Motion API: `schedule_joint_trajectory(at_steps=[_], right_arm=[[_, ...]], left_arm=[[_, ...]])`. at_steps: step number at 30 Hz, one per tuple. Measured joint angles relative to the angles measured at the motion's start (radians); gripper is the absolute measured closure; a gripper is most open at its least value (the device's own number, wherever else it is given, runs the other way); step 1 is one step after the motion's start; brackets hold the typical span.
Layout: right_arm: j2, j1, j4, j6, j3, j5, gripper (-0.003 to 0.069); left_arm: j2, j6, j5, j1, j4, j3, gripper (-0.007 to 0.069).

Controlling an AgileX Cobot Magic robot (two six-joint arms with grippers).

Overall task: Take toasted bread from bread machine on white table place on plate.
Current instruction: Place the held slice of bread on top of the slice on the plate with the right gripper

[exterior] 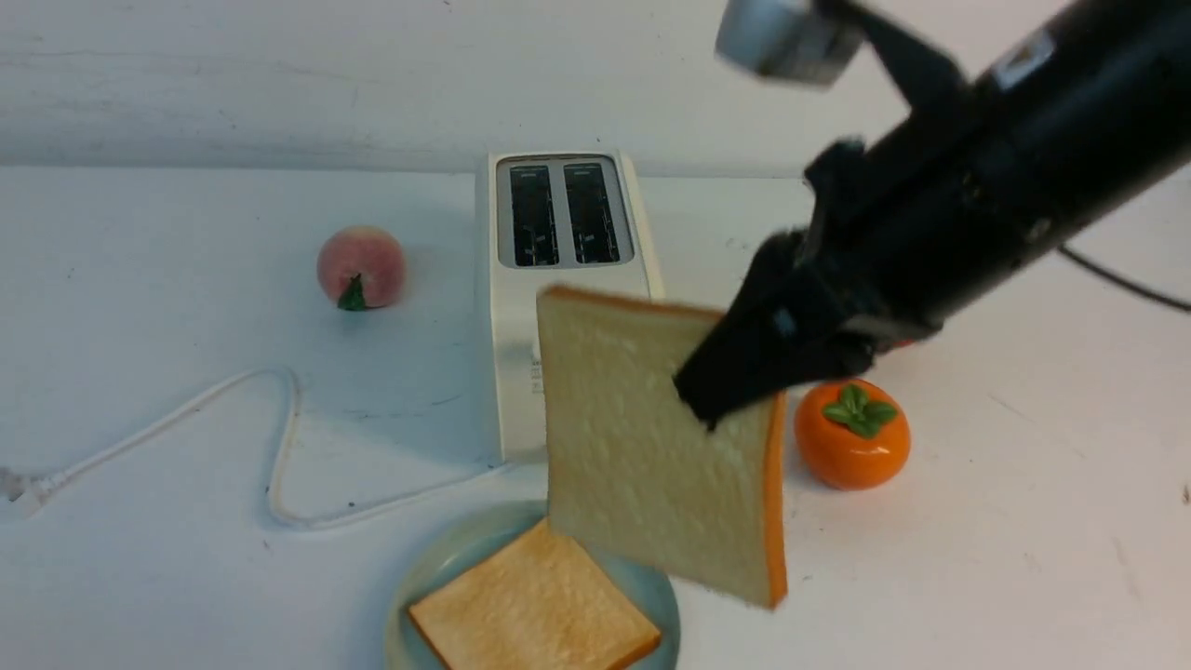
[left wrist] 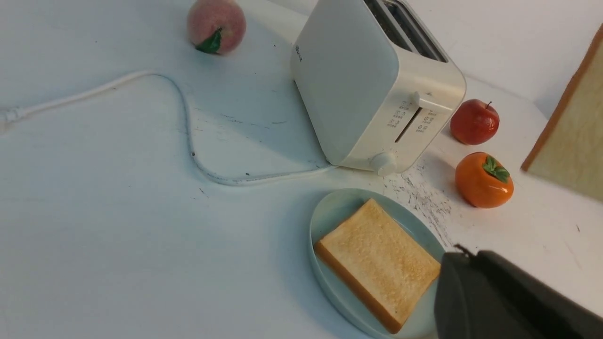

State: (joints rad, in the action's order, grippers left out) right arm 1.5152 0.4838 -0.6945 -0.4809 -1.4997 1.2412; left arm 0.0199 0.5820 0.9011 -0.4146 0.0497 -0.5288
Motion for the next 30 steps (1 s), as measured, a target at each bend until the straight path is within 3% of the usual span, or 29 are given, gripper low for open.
schedule_joint_trajectory(at_steps=[5,12,20,24,26,27,28,30], right_arm=[[0.090,0.000,-0.128,-0.149,0.183,-0.090,0.0538],[0.232,0.000,-0.361,-0.313,0.210,-0.201,0.0538],[0.371,0.000,-0.425,-0.355,0.210,-0.245,0.0517],[0.394,0.000,-0.435,-0.355,0.210,-0.294,0.0409],[0.394,0.000,-0.435,-0.355,0.210,-0.317,0.0313],[0.394,0.000,-0.435,-0.355,0.210,-0.318,0.0313],[0.394,0.000,-0.431,-0.355,0.210,-0.324,0.0249],[0.394,-0.001,-0.409,-0.355,0.203,-0.323,0.0190]], left_arm=[[0.000,0.000,0.001,0.000,0.003,0.000,0.0638],[0.000,0.000,0.028,0.000,0.007,0.001,0.0638],[0.000,0.000,0.078,0.000,0.007,0.001,0.0638],[0.000,0.000,0.092,0.000,0.007,0.001,0.0638],[0.000,0.000,0.097,0.000,0.007,0.001,0.0638],[0.000,0.000,0.097,0.000,0.007,0.001,0.0638],[0.000,0.000,0.101,0.000,0.007,0.001,0.0638],[0.000,0.000,0.108,0.000,0.007,0.001,0.0638]])
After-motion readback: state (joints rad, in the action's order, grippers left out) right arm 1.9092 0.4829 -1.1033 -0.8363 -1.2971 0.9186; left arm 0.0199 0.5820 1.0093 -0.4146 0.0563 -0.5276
